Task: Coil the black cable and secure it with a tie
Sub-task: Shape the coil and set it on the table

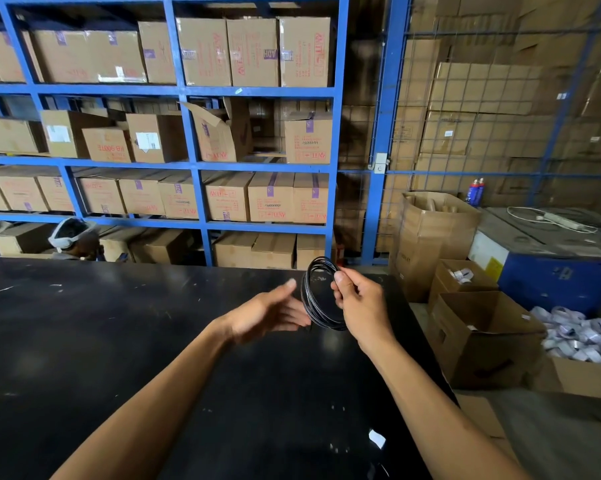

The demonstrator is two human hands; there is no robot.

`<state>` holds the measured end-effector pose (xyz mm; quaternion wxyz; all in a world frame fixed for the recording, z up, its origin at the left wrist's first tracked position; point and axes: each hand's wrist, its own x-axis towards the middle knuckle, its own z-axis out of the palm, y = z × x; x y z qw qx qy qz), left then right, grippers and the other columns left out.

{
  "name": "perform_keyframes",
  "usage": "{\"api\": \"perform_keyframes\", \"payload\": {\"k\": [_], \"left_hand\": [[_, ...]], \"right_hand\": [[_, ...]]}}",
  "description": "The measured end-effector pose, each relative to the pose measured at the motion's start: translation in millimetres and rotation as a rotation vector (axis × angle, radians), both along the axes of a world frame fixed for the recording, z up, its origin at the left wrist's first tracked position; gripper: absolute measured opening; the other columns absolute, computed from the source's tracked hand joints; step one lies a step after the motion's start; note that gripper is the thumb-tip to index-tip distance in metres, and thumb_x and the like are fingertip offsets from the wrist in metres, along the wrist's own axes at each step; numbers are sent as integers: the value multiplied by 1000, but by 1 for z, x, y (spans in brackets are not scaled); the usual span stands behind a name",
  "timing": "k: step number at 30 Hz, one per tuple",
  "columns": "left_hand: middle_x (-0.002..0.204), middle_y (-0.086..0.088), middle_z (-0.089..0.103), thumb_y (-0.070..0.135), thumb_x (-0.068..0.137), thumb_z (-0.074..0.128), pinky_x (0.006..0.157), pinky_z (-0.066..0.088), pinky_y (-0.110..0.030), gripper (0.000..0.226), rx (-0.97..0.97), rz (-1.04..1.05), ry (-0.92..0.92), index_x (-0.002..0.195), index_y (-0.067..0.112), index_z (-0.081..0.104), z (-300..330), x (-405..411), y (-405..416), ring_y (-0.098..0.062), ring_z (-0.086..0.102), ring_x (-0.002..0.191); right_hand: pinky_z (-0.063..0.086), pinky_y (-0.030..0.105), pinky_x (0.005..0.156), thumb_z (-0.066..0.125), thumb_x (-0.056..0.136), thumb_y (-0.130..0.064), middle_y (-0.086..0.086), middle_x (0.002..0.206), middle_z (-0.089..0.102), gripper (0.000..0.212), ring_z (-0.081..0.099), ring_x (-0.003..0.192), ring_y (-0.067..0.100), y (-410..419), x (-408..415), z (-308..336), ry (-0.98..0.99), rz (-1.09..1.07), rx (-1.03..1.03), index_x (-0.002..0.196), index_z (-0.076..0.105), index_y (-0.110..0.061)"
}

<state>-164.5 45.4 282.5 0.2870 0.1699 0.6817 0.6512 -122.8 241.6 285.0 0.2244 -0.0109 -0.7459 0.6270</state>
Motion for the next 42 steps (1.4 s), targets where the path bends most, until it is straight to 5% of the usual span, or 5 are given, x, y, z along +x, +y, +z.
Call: {"api": "perform_keyframes", "payload": {"k": [6,11,20,30,42], "left_hand": [[103,-25,67,70,95,29,85,55,-44,81,-32,95,-117,102,0,69,-4,-4,8,-32,67,88],[124,-30,64,52,99,47,104,48,-53,63,229,100,-162,132,-1,57,5,7,18,-44,63,117],[110,-12,74,29,90,71,101,53,-42,31,-5,216,420,118,16,70,22,6,24,-18,71,103],[84,-14,70,30,94,63,79,56,-32,28,-48,67,204,85,7,76,40,-7,12,-22,72,84],[69,-11,71,17,97,62,88,54,-34,26,6,352,451,78,4,74,28,-17,18,-26,69,76]], "right_hand": [[58,28,84,54,104,-25,-9,95,71,25,67,89,6,1,0,3,17,-16,146,122,71,-23],[42,-3,70,55,103,-15,1,101,72,27,62,84,-6,1,3,-4,110,-100,311,124,71,-10],[45,12,74,59,100,-12,8,101,72,22,65,88,15,-3,0,-10,175,-110,544,116,74,-10],[46,15,76,71,92,-10,9,97,76,18,70,85,20,0,1,0,279,-82,594,109,78,-7],[49,31,67,35,102,-59,2,85,70,62,64,73,15,15,-7,11,-575,-167,-4,104,71,-8]]}}
